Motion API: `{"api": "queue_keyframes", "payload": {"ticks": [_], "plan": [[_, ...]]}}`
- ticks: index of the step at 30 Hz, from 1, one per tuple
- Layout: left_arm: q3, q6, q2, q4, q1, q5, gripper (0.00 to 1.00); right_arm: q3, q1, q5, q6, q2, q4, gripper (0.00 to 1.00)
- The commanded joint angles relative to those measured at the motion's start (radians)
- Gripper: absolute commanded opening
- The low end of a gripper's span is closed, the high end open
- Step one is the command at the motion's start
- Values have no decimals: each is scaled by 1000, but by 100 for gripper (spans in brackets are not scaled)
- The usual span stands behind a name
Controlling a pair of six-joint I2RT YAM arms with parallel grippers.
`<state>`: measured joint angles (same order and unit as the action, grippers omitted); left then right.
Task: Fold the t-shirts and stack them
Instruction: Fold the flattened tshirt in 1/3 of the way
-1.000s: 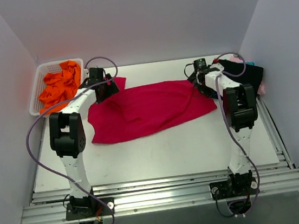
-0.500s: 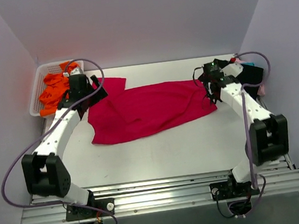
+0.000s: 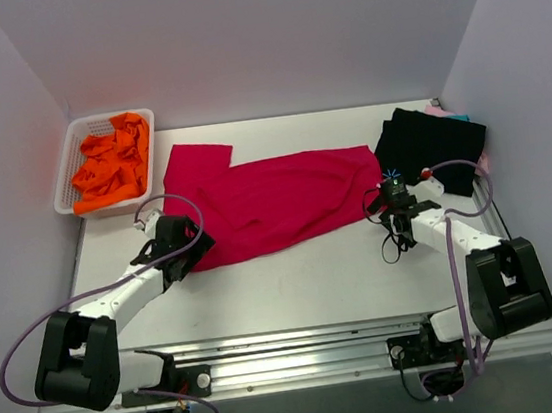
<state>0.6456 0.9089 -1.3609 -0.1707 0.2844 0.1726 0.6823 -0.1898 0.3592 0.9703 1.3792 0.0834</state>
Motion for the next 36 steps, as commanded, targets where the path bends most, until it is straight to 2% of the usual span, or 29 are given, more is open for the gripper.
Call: {"api": "queue_keyframes", "payload": {"ticks": [1, 6, 8, 13, 19, 22, 23, 24, 25, 26, 27, 28, 29, 30, 31, 32, 33, 36], "plan": [[-79, 113, 68, 114, 29, 77, 96, -36, 18, -16, 10, -34, -73, 99], [-95, 125, 69, 66, 27, 96, 96, -4, 32, -45, 2, 73, -140, 98], [-103, 125, 127, 34, 33, 105, 97, 17, 36, -45, -8, 133, -152, 98], [-129, 122, 291, -47, 99, 228, 96, 63, 65, -57, -16, 248, -204, 97], [-149, 142, 125, 23, 81, 183, 96, 120, 113, -106, -25, 357, -241, 92], [-153, 137, 45, 98, 82, 160, 99, 140, 141, -121, -30, 383, -257, 83], [-152, 136, 34, 109, 82, 165, 100, 143, 144, -129, -31, 386, -261, 74], [-147, 142, 26, 105, 85, 172, 88, 141, 150, -132, -35, 391, -267, 67], [-147, 142, 23, 115, 84, 171, 84, 140, 153, -134, -38, 394, -278, 59], [-147, 137, 19, 126, 79, 174, 78, 138, 154, -137, -39, 396, -283, 40], [-141, 134, 7, 125, 72, 176, 63, 135, 161, -144, -41, 400, -286, 34], [-133, 133, -1, 123, 68, 176, 54, 134, 162, -149, -44, 402, -287, 28], [-123, 127, -9, 128, 65, 171, 44, 132, 164, -149, -45, 400, -286, 15], [-118, 125, -27, 140, 64, 168, 33, 126, 167, -151, -44, 397, -283, 11], [-113, 124, -33, 143, 62, 165, 15, 122, 168, -149, -45, 391, -283, 7], [-109, 117, -40, 146, 62, 162, 6, 117, 170, -151, -45, 386, -280, 0], [-97, 116, -49, 143, 62, 156, 3, 111, 171, -144, -47, 374, -269, 0], [-89, 119, -23, 102, 62, 160, 2, 77, 173, -137, -33, 321, -243, 0]]}}
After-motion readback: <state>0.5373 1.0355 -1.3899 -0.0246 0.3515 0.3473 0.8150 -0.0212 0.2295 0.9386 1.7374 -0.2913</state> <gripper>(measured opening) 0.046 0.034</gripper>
